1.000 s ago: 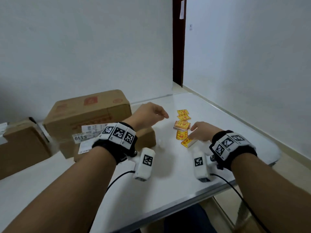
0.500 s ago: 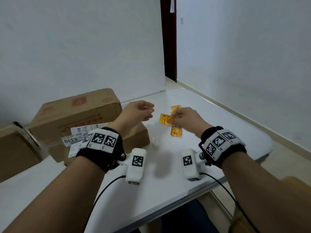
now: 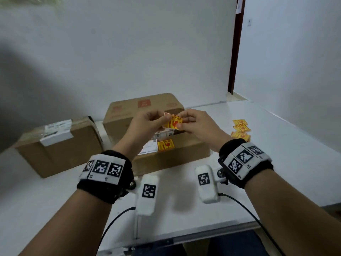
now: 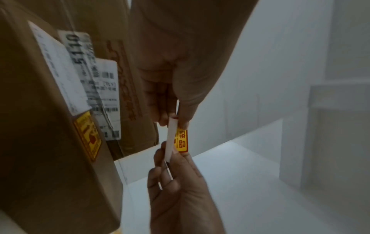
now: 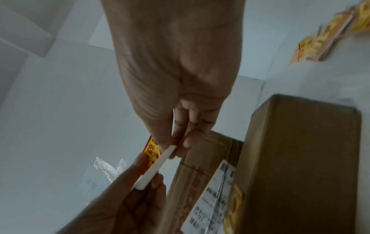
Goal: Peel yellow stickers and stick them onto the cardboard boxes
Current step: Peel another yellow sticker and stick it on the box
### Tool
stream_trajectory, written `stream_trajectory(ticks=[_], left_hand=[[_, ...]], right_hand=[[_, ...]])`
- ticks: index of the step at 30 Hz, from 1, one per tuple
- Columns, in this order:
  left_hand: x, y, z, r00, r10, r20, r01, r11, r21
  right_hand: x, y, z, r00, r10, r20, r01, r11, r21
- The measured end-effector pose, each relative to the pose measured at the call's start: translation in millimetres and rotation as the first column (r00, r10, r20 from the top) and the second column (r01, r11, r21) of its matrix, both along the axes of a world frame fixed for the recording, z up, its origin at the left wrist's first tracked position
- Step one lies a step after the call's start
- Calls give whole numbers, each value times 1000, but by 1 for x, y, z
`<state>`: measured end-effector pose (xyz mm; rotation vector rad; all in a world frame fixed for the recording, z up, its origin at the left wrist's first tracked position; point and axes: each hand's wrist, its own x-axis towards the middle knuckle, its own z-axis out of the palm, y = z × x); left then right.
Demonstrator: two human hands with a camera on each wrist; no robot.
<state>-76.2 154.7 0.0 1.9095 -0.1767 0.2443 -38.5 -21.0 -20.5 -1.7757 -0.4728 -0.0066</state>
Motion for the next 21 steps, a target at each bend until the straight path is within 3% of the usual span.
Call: stream_trajectory(ticks=[5,10,17,21], left_hand=[[-13,24,-4,997,43,-59,-55,973,-226],[-19,40,-8,991,-19,-129,-33,920,-391],[-21,43,-14,989,-52,-137,-9,913,-408],[-22,39,-18,989,-38,-143,-24,914,-405]], right_hand=[[-8,22,5,985,117,-124,-98,984,147],[-11,33,7,989,111,-96,-90,975,202],[-17,43,7,991,121,-57,-114,987,114],[-15,44,5,999,35,16,-36,998,48]])
